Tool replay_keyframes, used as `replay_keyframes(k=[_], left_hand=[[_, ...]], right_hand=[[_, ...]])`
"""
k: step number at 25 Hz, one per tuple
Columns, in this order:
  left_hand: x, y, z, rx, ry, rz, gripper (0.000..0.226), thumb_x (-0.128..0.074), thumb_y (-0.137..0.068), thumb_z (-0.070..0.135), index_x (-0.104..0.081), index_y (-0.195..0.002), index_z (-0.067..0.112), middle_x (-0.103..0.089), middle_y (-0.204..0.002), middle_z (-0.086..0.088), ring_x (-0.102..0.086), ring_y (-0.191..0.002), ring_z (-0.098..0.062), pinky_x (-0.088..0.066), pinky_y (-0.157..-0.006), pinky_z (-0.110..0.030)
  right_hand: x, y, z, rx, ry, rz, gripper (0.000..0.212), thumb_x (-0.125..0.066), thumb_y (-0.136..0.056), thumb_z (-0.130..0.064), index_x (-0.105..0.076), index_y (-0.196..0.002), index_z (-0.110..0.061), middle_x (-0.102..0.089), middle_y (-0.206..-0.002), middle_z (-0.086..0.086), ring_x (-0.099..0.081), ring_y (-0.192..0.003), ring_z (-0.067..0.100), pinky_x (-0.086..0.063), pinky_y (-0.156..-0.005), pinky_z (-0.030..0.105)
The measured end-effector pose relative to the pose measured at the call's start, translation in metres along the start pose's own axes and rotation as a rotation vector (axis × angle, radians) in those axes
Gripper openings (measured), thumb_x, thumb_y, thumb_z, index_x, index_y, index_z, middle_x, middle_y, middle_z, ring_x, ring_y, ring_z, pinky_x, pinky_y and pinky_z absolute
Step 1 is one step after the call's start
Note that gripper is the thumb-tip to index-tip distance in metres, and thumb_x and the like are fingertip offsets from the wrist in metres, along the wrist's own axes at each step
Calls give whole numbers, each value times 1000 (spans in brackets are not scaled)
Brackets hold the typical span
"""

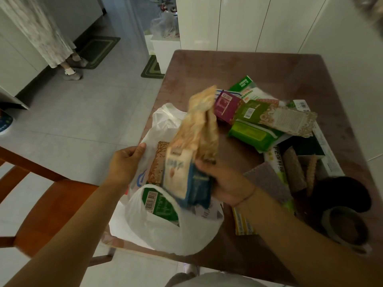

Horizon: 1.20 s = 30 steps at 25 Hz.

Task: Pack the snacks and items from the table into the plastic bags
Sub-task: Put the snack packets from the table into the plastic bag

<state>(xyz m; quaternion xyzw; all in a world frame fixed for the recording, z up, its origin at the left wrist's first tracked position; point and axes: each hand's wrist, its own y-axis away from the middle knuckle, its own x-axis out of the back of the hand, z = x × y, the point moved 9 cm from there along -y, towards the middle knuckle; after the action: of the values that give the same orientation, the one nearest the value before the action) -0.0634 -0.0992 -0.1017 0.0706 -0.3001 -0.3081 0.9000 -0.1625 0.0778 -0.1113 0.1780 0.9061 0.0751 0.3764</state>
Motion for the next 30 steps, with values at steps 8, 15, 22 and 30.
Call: replay_keyframes(k=[8, 15, 22, 30], left_hand=[[8, 1, -10, 3, 49, 33, 24, -49, -94, 40, -63, -83, 23, -61, -78, 6, -57, -72, -12, -45, -58, -24], [11, 6, -9, -29, 25, 29, 26, -47, -94, 41, -64, -94, 21, -62, -81, 6, -58, -75, -14, -45, -57, -23], [11, 7, -8, -60, -29, 15, 29, -46, -94, 40, -66, -92, 20, -63, -82, 1, -58, -73, -17, -46, -60, -25], [1, 11, -14, -39, -48, -26, 38, -46, -93, 46, -68, -105, 18, -69, -91, -9, -64, -82, -30, -52, -65, -34]], right_hand=[[21, -32, 86, -407, 105, 188, 22, -47, -86, -8, -58, -105, -10, -59, -111, 13, -57, -90, 24, -50, -78, 38], [5, -53, 73, -156, 610, 198, 64, -79, -71, -17, -52, -129, -16, -60, -130, 6, -53, -123, 22, -43, -106, 43], [-29, -41, 63, -131, 1188, -7, 48, -66, -83, -26, -53, -128, -12, -60, -127, 13, -55, -117, 27, -45, -102, 39], [189, 88, -46, -389, 1733, 1073, 59, -66, -80, -36, -41, -129, -15, -40, -137, 14, -38, -124, 36, -40, -98, 48]])
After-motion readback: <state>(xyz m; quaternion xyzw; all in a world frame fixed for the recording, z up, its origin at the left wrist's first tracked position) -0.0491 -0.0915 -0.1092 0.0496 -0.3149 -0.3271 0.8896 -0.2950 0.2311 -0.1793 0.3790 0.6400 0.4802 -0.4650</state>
